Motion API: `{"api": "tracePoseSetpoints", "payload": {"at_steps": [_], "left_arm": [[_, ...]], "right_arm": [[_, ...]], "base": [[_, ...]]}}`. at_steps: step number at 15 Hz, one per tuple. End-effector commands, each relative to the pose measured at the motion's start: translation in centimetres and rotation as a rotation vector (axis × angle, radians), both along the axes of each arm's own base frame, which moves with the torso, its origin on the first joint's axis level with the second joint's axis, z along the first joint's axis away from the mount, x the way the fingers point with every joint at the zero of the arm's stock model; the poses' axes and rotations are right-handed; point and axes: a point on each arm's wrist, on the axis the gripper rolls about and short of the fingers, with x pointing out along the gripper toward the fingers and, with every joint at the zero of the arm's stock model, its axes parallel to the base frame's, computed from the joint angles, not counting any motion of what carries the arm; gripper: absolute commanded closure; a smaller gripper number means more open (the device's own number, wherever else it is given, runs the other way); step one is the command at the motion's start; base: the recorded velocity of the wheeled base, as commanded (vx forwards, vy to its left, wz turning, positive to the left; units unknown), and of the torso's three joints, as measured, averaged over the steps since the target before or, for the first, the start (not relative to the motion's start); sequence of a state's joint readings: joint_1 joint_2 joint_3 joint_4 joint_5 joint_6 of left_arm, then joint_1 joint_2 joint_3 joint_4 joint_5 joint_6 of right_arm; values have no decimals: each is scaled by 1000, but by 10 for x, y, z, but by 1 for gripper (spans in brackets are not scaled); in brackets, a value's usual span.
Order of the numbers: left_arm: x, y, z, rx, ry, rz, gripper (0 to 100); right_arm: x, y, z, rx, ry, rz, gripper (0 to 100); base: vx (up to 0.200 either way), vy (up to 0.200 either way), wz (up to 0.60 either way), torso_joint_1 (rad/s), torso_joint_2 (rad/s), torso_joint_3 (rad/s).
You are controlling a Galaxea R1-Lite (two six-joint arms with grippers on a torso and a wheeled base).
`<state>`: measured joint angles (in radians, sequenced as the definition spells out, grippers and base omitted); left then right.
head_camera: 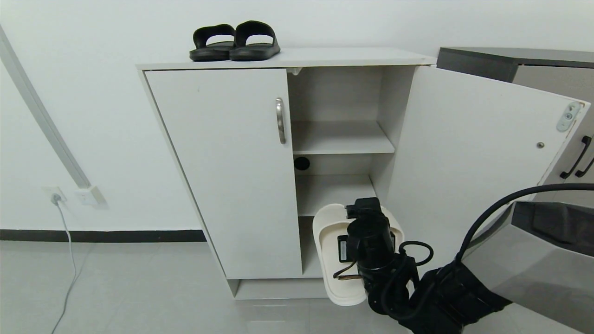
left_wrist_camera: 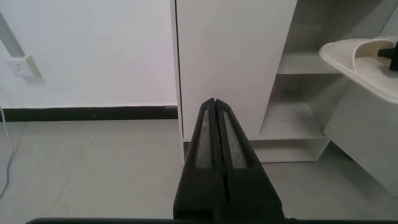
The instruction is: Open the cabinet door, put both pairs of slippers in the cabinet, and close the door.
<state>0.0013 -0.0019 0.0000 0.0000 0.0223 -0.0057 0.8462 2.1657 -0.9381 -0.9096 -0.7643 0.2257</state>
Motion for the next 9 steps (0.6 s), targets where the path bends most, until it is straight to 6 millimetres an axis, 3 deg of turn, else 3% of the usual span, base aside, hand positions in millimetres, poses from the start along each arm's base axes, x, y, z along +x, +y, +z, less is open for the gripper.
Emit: {"api": "tracePoseSetpoints", "payload": {"at_steps": [1, 9], "left_arm": [[0, 0, 0, 0, 2, 1, 100], [0, 0, 0, -2, 2, 1, 100]], "right_arm": [[-1, -1, -3, -11, 0, 2, 100], [10, -19, -9, -71, 18, -44, 100]], "base": [[0, 0, 0, 0, 0, 0], [0, 0, 0, 0, 0, 0]]}}
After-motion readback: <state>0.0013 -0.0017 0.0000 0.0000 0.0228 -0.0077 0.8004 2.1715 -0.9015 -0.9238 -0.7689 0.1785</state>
